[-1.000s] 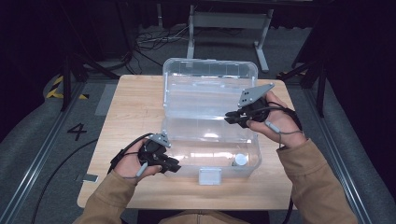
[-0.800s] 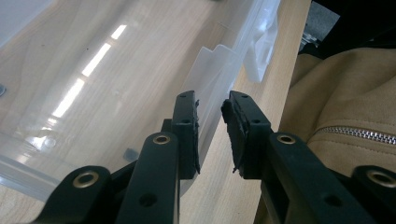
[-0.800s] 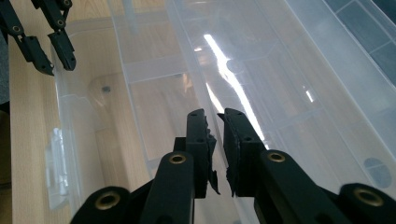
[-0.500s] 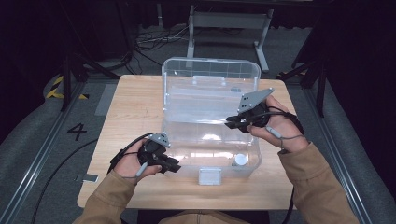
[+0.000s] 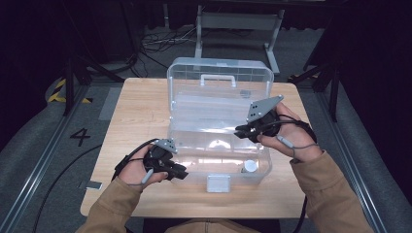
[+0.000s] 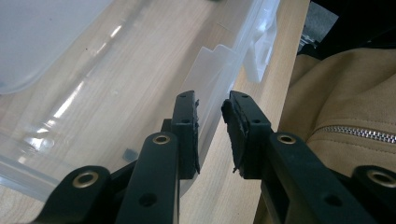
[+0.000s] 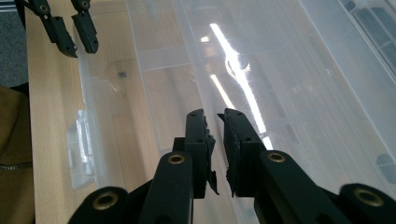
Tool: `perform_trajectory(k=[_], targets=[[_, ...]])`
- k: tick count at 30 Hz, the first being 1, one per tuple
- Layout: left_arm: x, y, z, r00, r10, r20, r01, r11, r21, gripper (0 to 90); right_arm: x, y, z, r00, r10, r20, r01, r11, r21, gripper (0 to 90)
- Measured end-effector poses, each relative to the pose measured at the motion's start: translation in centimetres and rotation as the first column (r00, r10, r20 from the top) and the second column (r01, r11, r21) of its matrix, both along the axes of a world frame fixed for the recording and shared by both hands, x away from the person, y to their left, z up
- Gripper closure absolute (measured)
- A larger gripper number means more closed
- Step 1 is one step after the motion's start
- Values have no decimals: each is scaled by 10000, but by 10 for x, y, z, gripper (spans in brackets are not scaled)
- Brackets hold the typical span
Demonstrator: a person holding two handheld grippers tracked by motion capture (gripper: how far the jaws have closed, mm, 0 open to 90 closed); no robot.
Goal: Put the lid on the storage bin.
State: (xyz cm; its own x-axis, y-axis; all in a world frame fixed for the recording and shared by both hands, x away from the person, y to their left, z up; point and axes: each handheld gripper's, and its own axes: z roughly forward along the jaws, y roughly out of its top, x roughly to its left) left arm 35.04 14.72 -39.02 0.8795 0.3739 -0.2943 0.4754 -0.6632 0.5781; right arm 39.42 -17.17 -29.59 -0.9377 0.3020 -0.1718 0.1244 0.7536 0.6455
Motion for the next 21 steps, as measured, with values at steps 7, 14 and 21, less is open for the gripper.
perform_trajectory(k=[7,14,21], targets=[[0,0,0,10000,3,-17,-3,10000,-3,735,-4,0,-1,9999,95,-113,-95,9999,-48,807],[0,-1,-2,10000,-63,55,61,9992,396,727,-7,1,-2,9997,195,-173,-198,9996,-180,807],[0,-10,-7,9997,-152,188,129,9935,1131,738,-10,0,-4,9995,253,-175,-257,9995,-198,805]])
